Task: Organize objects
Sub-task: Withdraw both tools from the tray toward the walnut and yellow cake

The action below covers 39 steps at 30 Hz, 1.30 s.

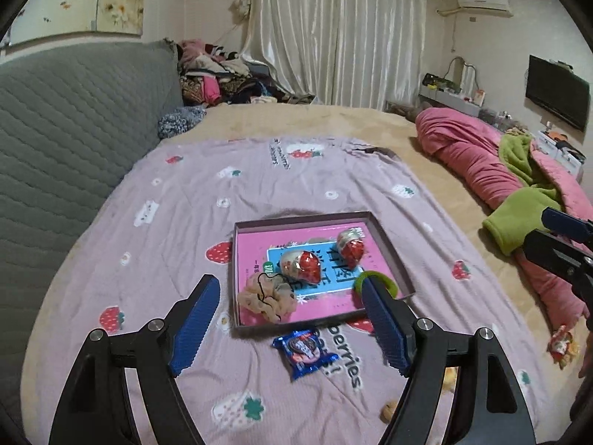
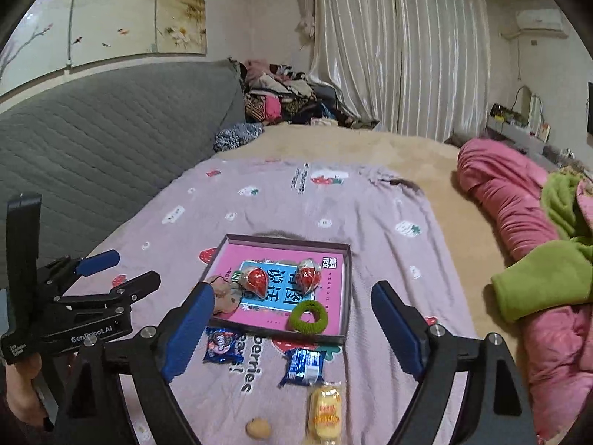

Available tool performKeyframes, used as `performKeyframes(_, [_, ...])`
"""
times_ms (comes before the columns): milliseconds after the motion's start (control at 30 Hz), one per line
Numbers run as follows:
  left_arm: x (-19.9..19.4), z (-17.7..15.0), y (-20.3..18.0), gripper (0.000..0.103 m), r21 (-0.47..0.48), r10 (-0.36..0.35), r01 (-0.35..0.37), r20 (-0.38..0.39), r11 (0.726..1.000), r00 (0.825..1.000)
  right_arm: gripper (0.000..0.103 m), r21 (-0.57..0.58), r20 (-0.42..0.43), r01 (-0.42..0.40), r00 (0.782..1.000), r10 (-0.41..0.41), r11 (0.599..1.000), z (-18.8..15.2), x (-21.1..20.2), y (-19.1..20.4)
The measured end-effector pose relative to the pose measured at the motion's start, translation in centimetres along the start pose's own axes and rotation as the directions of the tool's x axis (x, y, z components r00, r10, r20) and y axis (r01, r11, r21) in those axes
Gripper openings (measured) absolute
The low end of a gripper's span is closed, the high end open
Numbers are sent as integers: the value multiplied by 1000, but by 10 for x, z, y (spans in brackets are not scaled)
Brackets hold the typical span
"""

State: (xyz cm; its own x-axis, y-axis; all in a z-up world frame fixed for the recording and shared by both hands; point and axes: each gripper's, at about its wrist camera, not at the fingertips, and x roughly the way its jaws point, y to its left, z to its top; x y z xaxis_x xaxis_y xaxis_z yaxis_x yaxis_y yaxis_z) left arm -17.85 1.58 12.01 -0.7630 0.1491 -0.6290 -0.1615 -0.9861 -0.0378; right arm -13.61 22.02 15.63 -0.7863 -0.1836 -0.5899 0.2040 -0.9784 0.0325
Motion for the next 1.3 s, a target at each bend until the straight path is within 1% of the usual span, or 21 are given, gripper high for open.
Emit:
performKeyframes(100, [-36,1,-7,80,13,15,-15,33,1000,999,89,-8,31,0,1000,1,1000,-1,-30,7])
performKeyframes(133, [-46,1,-9,80,17,18,-18,34,1000,999,90,-7,47,-5,999,5,1000,-2,-38,8])
performKeyframes(267, [-75,-1,-19,80,29,40,-42,55,999,998,92,-5,81,-67,994,67,998,-8,-67,15])
performKeyframes(400, [-97,-5,-30,80,31,69,-71,65,997,995,92,-46,75,-102,992,105,994,-16,-76,25])
performKeyframes(467, [-110,-6,-34,80,25,90,-92,70,995,993,92,-53,96,-120,988,125,991,-19,-81,26])
performKeyframes(533, [-121,-5,-35,80,17,99,-101,76,995,992,92,-50,100,-146,984,150,988,-19,-83,25])
performKeyframes(567, [-123,-6,-34,80,13,107,-108,77,994,991,92,-44,106,-150,982,154,988,-20,-87,25])
performKeyframes(633, [-138,-9,-33,80,2,119,-120,105,993,987,92,-44,122,-157,979,161,987,-23,-95,23])
performKeyframes(667, [-145,-14,-31,80,-11,123,-123,114,992,986,92,-41,129,-147,980,152,988,-27,-99,22])
performKeyframes(733, [-152,-23,-29,80,-14,103,-102,123,995,987,92,-31,132,-131,982,134,991,-35,-107,21])
performKeyframes(767, [-154,-27,-28,81,-14,102,-101,127,995,987,93,-25,134,-125,983,127,992,-39,-110,20])
performKeyframes(800, [-160,-34,-27,81,-20,96,-94,151,995,984,95,-20,133,-117,984,118,993,-45,-112,18])
performKeyframes(867, [-158,-39,-30,81,-6,67,-67,147,998,987,98,-22,134,-108,985,110,994,-54,-115,17])
performKeyframes(933, [-159,-49,-32,81,-3,66,-66,144,998,987,98,-28,113,-100,988,103,995,-65,-115,17])
performKeyframes(1033, [-153,-63,-34,81,-9,33,-33,120,999,992,98,-35,100,-98,990,101,995,-82,-115,17])
performKeyframes(1100, [-146,-72,-38,81,-5,39,-39,113,999,993,98,-35,92,-104,990,106,994,-91,-110,15])
performKeyframes(1300, [-104,-94,-54,81,-2,43,-43,52,999,998,98,-22,52,-79,995,80,997,-109,-87,2])
